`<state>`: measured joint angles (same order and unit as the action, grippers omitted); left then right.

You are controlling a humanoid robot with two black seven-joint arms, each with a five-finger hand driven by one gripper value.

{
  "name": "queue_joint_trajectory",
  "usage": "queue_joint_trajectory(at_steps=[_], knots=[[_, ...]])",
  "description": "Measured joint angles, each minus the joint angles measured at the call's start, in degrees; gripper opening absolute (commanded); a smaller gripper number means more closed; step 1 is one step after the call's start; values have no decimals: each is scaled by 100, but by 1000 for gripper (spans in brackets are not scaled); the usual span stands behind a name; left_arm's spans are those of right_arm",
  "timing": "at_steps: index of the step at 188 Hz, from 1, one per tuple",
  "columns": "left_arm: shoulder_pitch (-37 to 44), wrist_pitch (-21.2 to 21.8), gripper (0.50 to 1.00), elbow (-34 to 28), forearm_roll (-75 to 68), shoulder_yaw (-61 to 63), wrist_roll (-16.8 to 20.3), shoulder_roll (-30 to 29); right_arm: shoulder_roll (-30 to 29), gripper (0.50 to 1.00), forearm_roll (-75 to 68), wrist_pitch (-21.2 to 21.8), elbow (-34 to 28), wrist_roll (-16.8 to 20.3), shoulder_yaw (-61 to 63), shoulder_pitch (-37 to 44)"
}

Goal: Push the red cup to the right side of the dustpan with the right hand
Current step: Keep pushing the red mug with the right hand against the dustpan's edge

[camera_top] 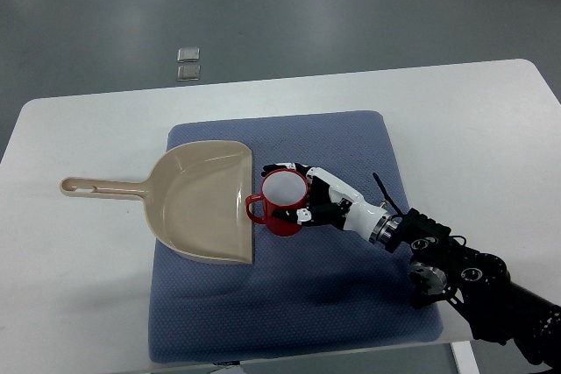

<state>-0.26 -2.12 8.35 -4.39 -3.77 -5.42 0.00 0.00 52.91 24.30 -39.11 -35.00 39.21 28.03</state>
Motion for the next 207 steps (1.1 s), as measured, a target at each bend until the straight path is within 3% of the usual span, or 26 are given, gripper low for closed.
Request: queue_joint_trajectory(at_steps=[207], knots=[[0, 2, 1000, 0, 0, 0, 1, 0, 0, 854, 17, 5, -174, 0, -195, 0]])
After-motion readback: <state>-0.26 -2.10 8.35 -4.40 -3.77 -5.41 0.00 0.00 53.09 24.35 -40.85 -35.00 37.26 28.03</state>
